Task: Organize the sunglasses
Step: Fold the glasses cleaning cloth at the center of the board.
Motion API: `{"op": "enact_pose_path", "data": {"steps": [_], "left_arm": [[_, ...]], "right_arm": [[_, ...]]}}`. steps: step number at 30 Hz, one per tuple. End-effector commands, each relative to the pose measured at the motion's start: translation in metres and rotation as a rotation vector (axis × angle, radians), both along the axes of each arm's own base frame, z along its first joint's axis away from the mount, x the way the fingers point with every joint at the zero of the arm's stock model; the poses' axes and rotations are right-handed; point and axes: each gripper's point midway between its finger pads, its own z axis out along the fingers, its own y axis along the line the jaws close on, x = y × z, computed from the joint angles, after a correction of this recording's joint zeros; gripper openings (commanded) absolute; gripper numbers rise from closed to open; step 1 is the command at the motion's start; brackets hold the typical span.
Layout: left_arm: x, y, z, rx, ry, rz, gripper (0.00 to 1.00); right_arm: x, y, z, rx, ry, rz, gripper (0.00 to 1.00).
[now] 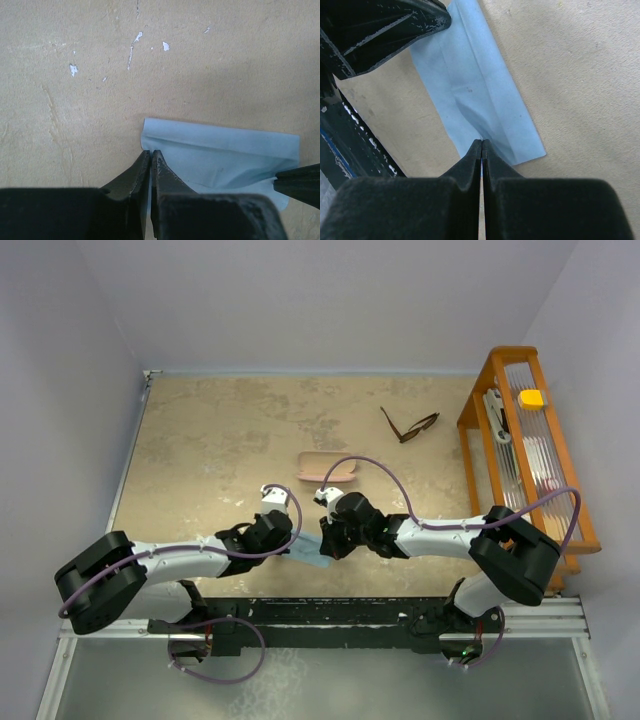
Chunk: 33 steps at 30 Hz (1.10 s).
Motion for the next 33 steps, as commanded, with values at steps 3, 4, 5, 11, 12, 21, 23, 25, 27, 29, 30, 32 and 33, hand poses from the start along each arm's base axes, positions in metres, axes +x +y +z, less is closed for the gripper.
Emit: {"op": "enact_pose_path", "data": {"steps": [3, 4, 5, 11, 12, 21, 23, 25, 27, 29, 30, 32, 33], "left_arm": [[0.0086, -0.0041, 0.015, -0.009, -0.042, 0.025, 0.0], [0.0091, -0.0026, 0.0155, -0.004, -0.045, 0.029, 0.0], [0.0097, -0.002, 0.0167, -0.001, -0.048, 0.032, 0.0], [0.0125, -0.0036, 0.0209, 0.004, -0.057, 0.031, 0.04], [0.0129, -0.0037, 0.021, 0.005, -0.058, 0.032, 0.06], [0.0131, -0.0047, 0.0207, 0.005, -0.057, 0.029, 0.11], [0.0129, -0.0046, 0.02, 0.007, -0.055, 0.028, 0.1], [0.0133, -0.0052, 0.0191, 0.008, -0.054, 0.027, 0.1], [0.0132, -0.0052, 0.0183, 0.01, -0.053, 0.028, 0.07], [0.0136, -0.0052, 0.0191, 0.009, -0.055, 0.03, 0.04], [0.0138, -0.0046, 0.0189, 0.011, -0.055, 0.031, 0.03], [0.0138, -0.0051, 0.0198, 0.008, -0.057, 0.03, 0.0], [0.0137, -0.0049, 0.0197, 0.008, -0.056, 0.031, 0.0]], "right_arm": [[0.0008, 0.0033, -0.0015, 0.012, -0.005, -0.006, 0.0], [0.0007, 0.0032, -0.002, 0.011, -0.005, -0.006, 0.0], [0.0004, 0.0031, -0.0023, 0.011, -0.003, -0.007, 0.0], [0.0004, 0.0044, -0.001, 0.014, -0.004, -0.002, 0.0], [0.0008, 0.0041, -0.0012, 0.012, -0.006, -0.003, 0.0], [0.0004, 0.0035, -0.0015, 0.009, -0.006, -0.002, 0.0], [0.001, 0.0037, -0.0016, 0.008, -0.006, -0.003, 0.0], [0.001, 0.0042, -0.0014, 0.009, -0.006, -0.002, 0.0], [0.0011, 0.0039, -0.0014, 0.008, -0.007, -0.002, 0.0], [0.0007, 0.0037, -0.0018, 0.007, -0.004, -0.002, 0.0], [0.001, 0.004, -0.0016, 0.008, -0.006, -0.001, 0.0], [0.0008, 0.004, -0.0018, 0.008, -0.005, -0.001, 0.0], [0.0004, 0.0038, -0.0024, 0.007, -0.003, -0.001, 0.0]]}}
